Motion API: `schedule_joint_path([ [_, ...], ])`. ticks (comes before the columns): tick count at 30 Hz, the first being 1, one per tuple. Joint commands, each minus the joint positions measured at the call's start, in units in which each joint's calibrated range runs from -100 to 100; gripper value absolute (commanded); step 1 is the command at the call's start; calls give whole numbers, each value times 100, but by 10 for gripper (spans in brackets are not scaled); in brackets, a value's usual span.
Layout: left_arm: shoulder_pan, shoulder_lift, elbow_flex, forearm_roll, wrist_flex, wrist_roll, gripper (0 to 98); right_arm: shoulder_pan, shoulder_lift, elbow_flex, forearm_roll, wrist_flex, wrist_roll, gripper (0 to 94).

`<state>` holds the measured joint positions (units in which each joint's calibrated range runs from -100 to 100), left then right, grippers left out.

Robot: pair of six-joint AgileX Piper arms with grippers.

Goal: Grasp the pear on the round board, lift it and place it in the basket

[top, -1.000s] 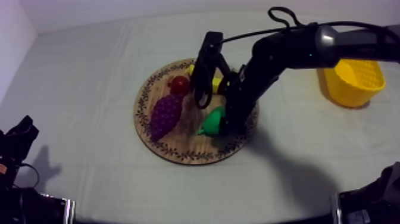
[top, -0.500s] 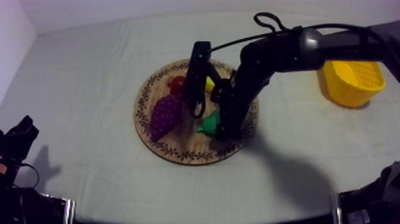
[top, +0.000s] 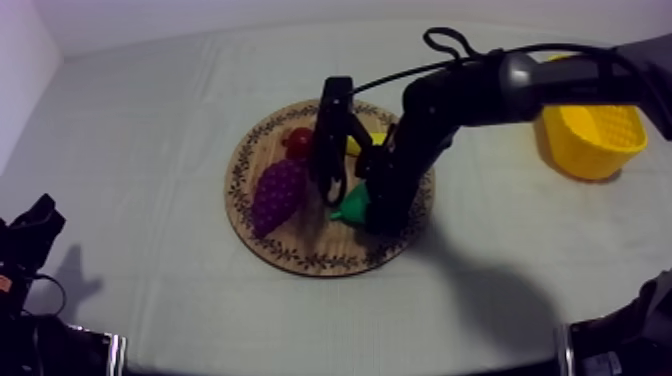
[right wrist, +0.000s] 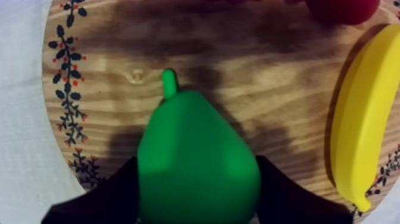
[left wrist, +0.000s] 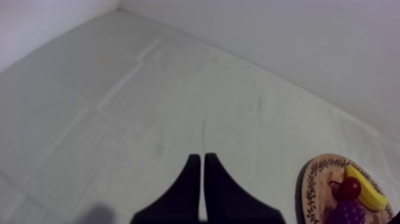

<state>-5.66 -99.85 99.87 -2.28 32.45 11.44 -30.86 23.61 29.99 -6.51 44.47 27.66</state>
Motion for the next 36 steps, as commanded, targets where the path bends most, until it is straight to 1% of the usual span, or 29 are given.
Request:
schedule_joint_path([
  [1,-2,2,2,0,5,1,1,0,-16,11,-36,-13,5,398],
  [7,-2,2,2,0,5,1,1,2,-169,104,-70,-98,-20,382],
  [11,-2,2,2,0,5,1,1,63,-603,266,-26,-251,-69,378],
  [14,-2,2,2,0,5,1,1,189,-1120,391,73,-451,-204,375],
  [17,-2,2,2,0,5,1,1,436,-1718,479,258,-773,-481,374],
  [21,-2,2,2,0,5,1,1,1011,-2488,505,624,-1310,-1004,370],
  [27,-2,2,2,0,5,1,1,2186,-3349,208,1302,-1762,-2007,358],
  [32,-2,2,2,0,5,1,1,3147,-3666,6,1603,-1955,-2497,352],
  [36,-2,2,2,0,5,1,1,3707,-3717,58,1781,-1977,-2736,354],
])
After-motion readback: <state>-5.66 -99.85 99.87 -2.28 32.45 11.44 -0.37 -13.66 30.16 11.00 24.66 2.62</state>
